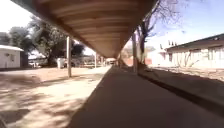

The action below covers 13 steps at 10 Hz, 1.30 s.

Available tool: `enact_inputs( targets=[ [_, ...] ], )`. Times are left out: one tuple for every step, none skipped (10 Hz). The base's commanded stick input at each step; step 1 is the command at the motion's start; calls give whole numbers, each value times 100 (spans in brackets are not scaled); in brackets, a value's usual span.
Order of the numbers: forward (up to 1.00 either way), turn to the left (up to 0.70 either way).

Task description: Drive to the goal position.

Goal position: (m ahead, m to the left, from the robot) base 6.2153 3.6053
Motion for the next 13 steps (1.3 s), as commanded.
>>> enact_inputs(
  targets=[
    [85, 0],
    [85, 0],
    [85, 0],
    [85, 0],
    [85, 0],
    [85, 0],
    [85, 0],
    [85, 0],
    [85, 0],
    [85, 0],
    [85, 0],
    [85, 0],
    [85, 0]
  ],
)
